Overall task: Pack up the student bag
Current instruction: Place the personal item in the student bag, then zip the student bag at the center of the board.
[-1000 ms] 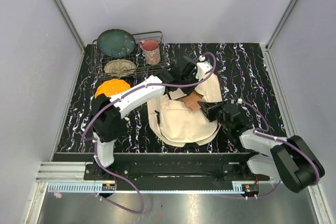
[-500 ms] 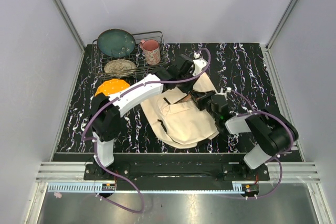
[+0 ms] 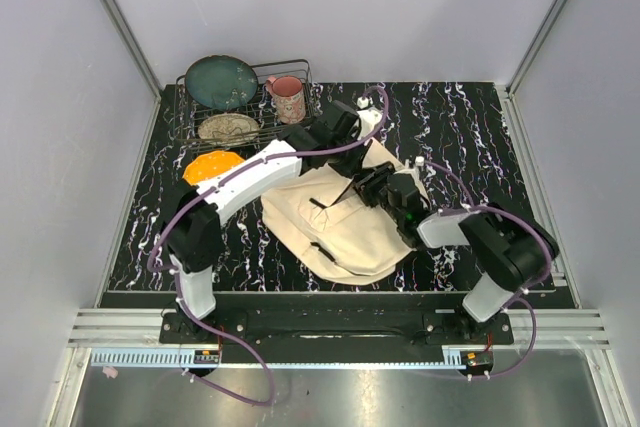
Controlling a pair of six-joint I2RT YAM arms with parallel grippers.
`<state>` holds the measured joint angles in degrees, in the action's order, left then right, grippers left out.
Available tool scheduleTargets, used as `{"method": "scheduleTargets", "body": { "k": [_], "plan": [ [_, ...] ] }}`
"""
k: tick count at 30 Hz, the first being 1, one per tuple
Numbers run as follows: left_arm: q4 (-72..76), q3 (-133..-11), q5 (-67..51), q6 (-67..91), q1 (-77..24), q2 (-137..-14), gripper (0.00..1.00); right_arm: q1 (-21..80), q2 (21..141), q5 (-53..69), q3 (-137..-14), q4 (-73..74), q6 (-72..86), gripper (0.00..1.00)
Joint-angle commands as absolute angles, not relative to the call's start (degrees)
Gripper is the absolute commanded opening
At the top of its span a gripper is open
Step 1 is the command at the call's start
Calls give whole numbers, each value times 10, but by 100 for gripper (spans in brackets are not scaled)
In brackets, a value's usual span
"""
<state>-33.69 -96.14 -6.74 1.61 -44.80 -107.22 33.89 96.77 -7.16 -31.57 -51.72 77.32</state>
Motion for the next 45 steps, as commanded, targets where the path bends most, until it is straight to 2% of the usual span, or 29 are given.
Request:
{"method": "scheduleTargets", "body": {
  "k": [1, 3, 4, 6, 9, 12, 15, 16, 18, 19, 21, 32, 36, 39, 40, 41, 43, 45],
  "plan": [
    [-295, -928, -117, 61, -448, -998, 31, 342, 883, -106, -312, -376, 739, 52],
    [-269, -907, -114, 76, -440, -973, 42, 343, 839, -105, -308, -309, 715, 60],
    [-262, -888, -112, 82, -438, -965, 52, 344, 828, -105, -309, -282, 717, 62],
    [-243, -870, -109, 96, -431, -941, 67, 343, 794, -103, -309, -244, 694, 66],
    [-233, -844, -97, 105, -426, -913, 71, 343, 750, -104, -316, -158, 682, 70],
    [-223, -815, -80, 119, -421, -881, 73, 343, 720, -107, -295, -164, 678, 71],
    [-224, -785, -55, 131, -418, -841, 76, 343, 703, -114, -297, -132, 678, 65],
    [-224, -763, -51, 134, -417, -831, 76, 344, 702, -109, -294, -136, 679, 53],
    [-220, -739, -47, 144, -415, -799, 76, 343, 712, -100, -296, -145, 679, 43],
    [-219, -717, -47, 147, -414, -780, 76, 343, 726, -95, -300, -146, 675, 30],
    [-216, -695, -45, 154, -415, -760, 76, 343, 745, -71, -311, -170, 672, 20],
    [-210, -531, -26, 205, -414, -627, 77, 341, 903, -33, -408, -264, 655, 5],
    [-200, -471, -6, 234, -414, -602, 81, 342, 912, -13, -429, -258, 636, 9],
    [-188, -442, 18, 262, -415, -590, 86, 343, 886, -17, -432, -166, 631, 23],
    [-185, -435, 22, 267, -413, -586, 87, 344, 857, -21, -408, -152, 624, 31],
    [-174, -430, 26, 273, -412, -584, 88, 344, 838, -25, -391, -136, 630, 34],
    [-165, -418, 28, 288, -407, -585, 92, 344, 774, -34, -342, -127, 627, 39],
    [-159, -413, 28, 299, -403, -588, 92, 344, 731, -30, -322, -101, 619, 40]
  ]
}}
